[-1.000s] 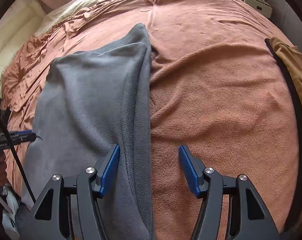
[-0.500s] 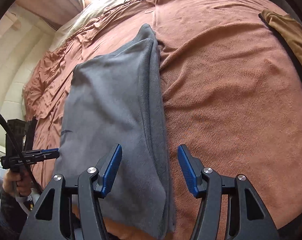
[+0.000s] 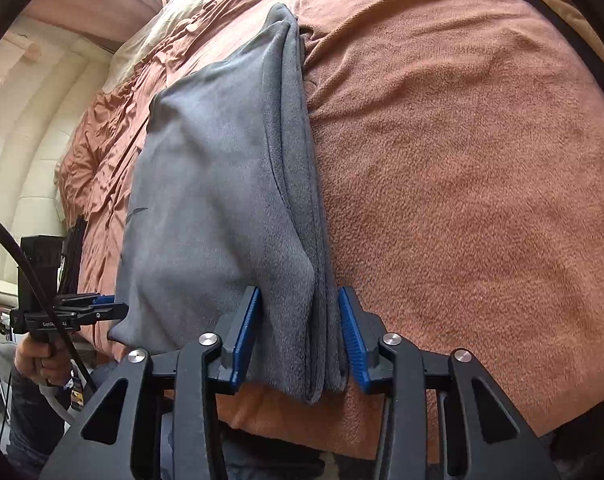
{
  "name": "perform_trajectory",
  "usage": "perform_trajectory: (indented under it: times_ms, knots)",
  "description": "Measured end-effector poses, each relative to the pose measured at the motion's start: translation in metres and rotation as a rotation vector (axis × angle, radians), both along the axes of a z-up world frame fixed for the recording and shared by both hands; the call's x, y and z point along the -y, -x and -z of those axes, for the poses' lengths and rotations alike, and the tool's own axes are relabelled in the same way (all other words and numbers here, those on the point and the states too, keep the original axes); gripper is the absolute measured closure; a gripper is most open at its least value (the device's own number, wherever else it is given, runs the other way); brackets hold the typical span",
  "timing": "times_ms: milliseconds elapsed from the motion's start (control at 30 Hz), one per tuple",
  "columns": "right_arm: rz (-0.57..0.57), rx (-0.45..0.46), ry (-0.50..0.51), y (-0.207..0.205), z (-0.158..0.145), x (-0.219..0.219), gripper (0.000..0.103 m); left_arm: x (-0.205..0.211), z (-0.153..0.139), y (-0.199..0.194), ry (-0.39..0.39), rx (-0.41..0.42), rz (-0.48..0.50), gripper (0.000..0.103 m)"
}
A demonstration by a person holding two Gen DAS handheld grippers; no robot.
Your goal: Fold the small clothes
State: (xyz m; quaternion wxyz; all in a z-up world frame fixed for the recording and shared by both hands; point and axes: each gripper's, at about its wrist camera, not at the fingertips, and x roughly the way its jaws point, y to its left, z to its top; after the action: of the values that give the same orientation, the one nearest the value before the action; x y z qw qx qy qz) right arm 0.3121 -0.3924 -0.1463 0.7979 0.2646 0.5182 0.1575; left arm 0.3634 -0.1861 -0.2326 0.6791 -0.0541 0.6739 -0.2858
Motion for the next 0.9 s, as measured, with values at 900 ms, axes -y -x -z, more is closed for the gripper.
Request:
perform_trajectory:
  times_ms: [900]
  knots:
    - [-0.094, 0.04, -0.154, 0.046, 0.01, -0.023, 0.093, -0.075, -0.026, 0.032, 0.042, 0.068, 0.043, 0.094]
